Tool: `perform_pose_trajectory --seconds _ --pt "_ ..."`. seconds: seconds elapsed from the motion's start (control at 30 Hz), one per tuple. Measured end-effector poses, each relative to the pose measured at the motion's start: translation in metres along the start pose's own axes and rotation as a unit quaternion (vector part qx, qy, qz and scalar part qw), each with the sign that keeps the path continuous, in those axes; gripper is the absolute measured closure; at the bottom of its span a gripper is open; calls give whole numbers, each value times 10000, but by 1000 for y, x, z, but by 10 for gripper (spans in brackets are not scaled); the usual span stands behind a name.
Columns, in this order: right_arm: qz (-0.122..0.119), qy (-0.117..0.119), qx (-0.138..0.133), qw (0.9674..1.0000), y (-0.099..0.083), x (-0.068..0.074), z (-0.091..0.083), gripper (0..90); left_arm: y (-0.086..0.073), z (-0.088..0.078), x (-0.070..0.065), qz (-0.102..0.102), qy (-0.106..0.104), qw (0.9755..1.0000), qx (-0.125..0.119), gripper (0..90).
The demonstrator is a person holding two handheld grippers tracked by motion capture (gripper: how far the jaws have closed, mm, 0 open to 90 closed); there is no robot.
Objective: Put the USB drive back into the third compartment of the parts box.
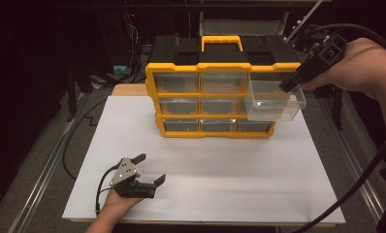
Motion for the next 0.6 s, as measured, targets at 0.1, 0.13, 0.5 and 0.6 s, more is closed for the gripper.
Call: perform_pose_trajectory --seconds 0.1,0.13,0.5,0.6 --pt "-74 -6 7 10000 4 -2 5 801 -1 0 0 19 0 10000 35 5" --pt "-74 -6 7 10000 4 -2 5 801 -1 0 0 22 -3 10000 32 5" --pt "-133 53 38 9999 15 -6 27 799 -1 0 1 21 4 10000 29 4" --pt "-162 24 73 9998 14 -8 34 797 -1 0 0 41 -12 10000 42 4"
Point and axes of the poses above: each handheld gripper's, and its own axes: z roughly forward along the jaws, y roughly out of its top, x roughly to its left, the point moved 10 cm from there along z, roughly forward along the jaws, and after that the axes turned 12 degrees about -z, right-handed, at the moved point
